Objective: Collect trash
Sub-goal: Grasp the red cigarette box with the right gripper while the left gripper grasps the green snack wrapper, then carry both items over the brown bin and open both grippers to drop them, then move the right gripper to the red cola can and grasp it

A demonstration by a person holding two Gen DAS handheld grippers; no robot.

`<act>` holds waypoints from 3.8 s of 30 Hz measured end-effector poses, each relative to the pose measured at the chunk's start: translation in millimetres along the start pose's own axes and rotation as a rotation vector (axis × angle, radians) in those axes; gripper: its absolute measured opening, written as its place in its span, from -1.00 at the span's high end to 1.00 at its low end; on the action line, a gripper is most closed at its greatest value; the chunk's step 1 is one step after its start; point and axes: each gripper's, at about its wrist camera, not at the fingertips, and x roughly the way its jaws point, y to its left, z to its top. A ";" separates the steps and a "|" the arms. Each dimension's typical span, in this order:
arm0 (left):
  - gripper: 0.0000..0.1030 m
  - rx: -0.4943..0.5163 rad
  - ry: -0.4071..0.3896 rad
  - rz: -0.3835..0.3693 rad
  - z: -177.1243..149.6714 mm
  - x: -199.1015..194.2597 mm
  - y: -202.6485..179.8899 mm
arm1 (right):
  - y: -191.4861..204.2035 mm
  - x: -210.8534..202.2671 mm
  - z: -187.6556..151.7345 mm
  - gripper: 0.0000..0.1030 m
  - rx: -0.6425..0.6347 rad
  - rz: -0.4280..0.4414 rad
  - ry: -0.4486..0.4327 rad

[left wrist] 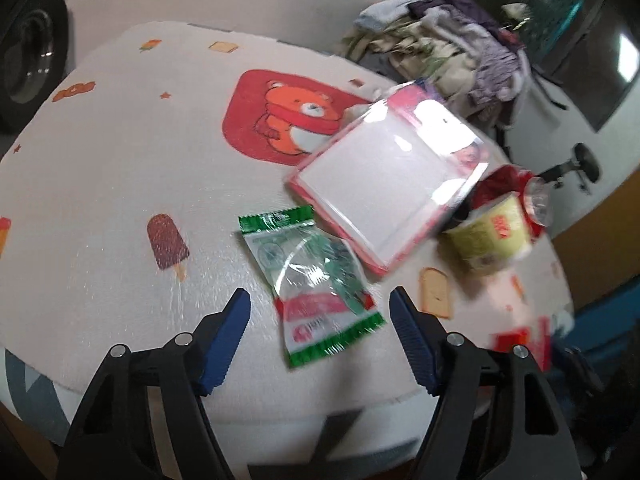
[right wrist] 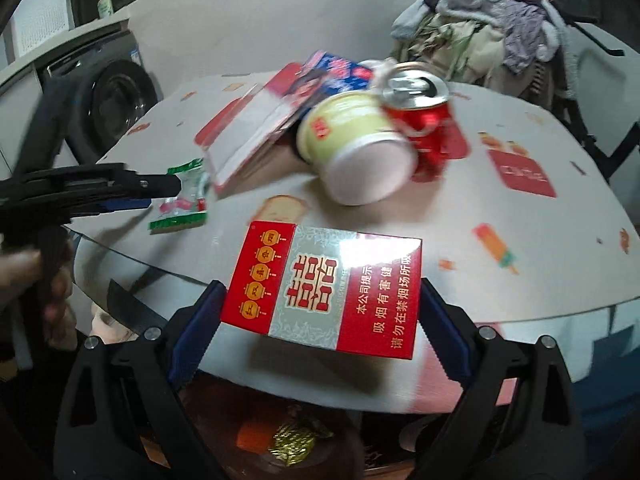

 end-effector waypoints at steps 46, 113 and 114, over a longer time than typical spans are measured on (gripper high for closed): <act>-0.77 0.514 -0.097 -0.046 -162.4 -100.7 -85.4 | -31.7 -66.4 -75.4 -0.79 0.107 0.055 -0.022; -0.87 0.295 -0.198 0.008 -141.2 -117.9 -28.2 | 0.8 -39.2 -52.4 -0.88 -0.099 0.015 0.015; -0.87 0.290 -0.200 0.007 -138.0 -117.9 -28.1 | -3.2 -42.4 -45.6 -0.88 -0.095 0.012 -0.004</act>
